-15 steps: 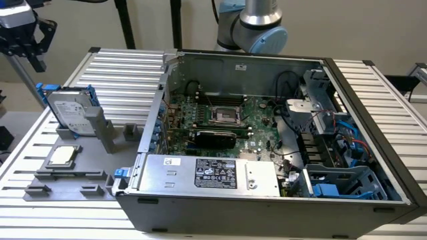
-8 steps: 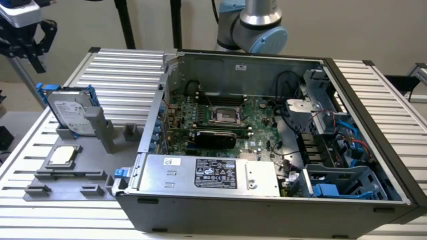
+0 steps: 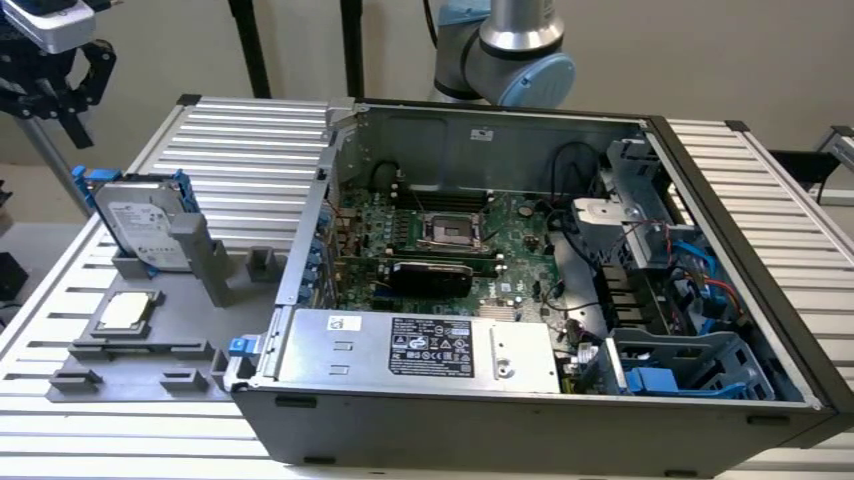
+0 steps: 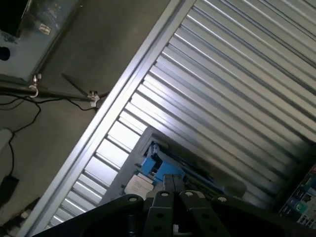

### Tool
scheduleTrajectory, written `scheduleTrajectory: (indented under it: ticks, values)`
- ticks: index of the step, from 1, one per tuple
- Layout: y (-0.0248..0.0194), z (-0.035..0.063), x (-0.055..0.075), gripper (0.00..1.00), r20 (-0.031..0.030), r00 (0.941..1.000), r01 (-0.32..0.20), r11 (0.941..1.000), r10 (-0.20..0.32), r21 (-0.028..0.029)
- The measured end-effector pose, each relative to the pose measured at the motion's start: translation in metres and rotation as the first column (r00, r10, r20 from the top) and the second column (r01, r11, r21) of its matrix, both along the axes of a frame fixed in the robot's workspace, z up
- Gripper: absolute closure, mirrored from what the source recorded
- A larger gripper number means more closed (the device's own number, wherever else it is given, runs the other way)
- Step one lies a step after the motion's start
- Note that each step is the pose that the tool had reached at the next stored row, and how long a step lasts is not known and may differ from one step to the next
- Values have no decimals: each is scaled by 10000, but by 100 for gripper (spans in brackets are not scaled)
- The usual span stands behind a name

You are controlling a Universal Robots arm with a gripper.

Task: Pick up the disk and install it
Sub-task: 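Pick up the disk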

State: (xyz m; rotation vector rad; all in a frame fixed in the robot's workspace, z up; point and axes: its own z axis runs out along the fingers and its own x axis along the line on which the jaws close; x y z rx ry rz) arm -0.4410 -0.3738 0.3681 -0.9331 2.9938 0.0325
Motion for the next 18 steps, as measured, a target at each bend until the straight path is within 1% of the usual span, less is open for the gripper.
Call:
scheduleTrajectory:
  ticks: [3,5,7,9,11,13,16,18]
  values:
    - [0,-7,0,89,0,9986,-534,9986,534,0]
    - [0,-11,0,89,0,9959,-899,9959,899,0]
    - [0,-15,0,89,0,9920,-1261,9920,1261,1]
    - [0,-19,0,89,0,9867,-1628,9867,1628,0]
    - [0,-23,0,89,-1,9802,-1981,9802,1981,0]
    - [0,-28,0,89,0,9724,-2334,9724,2334,1]
    - [0,-33,0,89,0,9583,-2858,9583,2858,0]
    - [0,-35,0,89,0,9470,-3212,9470,3212,0]
